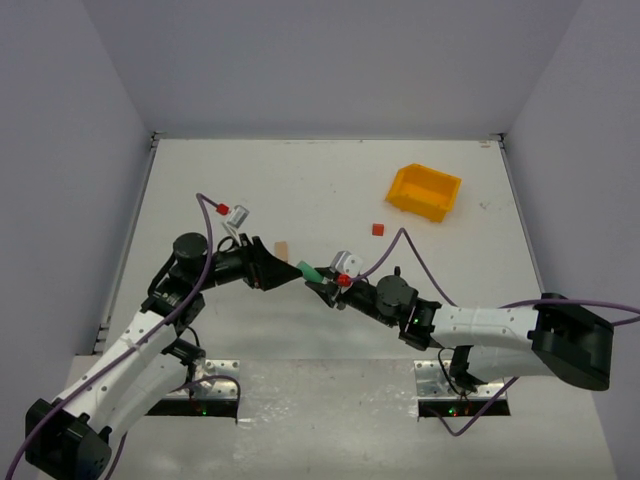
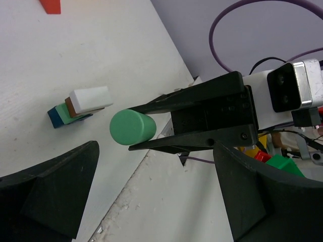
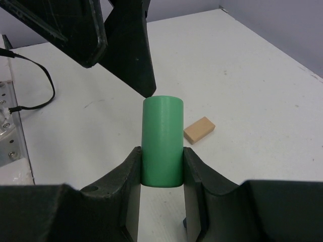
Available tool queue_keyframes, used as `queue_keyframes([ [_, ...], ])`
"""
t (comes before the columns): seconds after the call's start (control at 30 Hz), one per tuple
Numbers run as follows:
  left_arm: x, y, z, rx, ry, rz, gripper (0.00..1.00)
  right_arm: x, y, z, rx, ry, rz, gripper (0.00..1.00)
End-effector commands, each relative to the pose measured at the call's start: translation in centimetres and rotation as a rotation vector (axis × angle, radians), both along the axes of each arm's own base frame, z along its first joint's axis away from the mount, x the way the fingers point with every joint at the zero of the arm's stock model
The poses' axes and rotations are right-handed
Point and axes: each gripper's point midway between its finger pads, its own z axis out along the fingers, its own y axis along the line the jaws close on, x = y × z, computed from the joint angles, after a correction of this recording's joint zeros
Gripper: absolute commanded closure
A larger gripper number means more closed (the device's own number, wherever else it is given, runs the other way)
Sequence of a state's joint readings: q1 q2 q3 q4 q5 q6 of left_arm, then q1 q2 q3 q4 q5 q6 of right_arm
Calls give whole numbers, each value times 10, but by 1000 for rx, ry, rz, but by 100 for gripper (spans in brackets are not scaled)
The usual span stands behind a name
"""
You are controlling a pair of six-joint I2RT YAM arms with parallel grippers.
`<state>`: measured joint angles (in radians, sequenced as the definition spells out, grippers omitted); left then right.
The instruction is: Build the wood block tower
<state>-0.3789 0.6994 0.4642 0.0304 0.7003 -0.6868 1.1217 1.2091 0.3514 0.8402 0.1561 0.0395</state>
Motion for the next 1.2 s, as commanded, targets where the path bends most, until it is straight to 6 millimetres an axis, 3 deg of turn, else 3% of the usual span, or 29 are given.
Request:
queue_keyframes([
  [0.0,0,-5,7,-31,-30,-19,9,1,1,36,109,-78,2,89],
  [0.37,11,-8,-2,-23,-2,2,23,-13,8,37,117,-87,90,88],
  [0.43,11,-8,-2,-26,-6,5,37,-11,8,37,113,-89,86,88],
  [0.57,6,-10,0,-33,-10,-12,55,-5,8,38,118,-92,50,88],
  [0.8,2,-13,-3,-31,-3,-25,58,-2,15,41,123,-97,51,87],
  [0.9,1,-13,-2,-33,-5,-30,64,0,16,40,120,-95,49,88],
  [1.0,1,-13,0,-35,-14,-24,77,0,16,40,119,-95,47,87],
  [1.1,1,-12,1,-35,-13,-17,96,1,16,39,116,-93,45,87],
  [1.17,3,-11,0,-32,-8,-8,100,1,16,38,115,-93,45,86],
])
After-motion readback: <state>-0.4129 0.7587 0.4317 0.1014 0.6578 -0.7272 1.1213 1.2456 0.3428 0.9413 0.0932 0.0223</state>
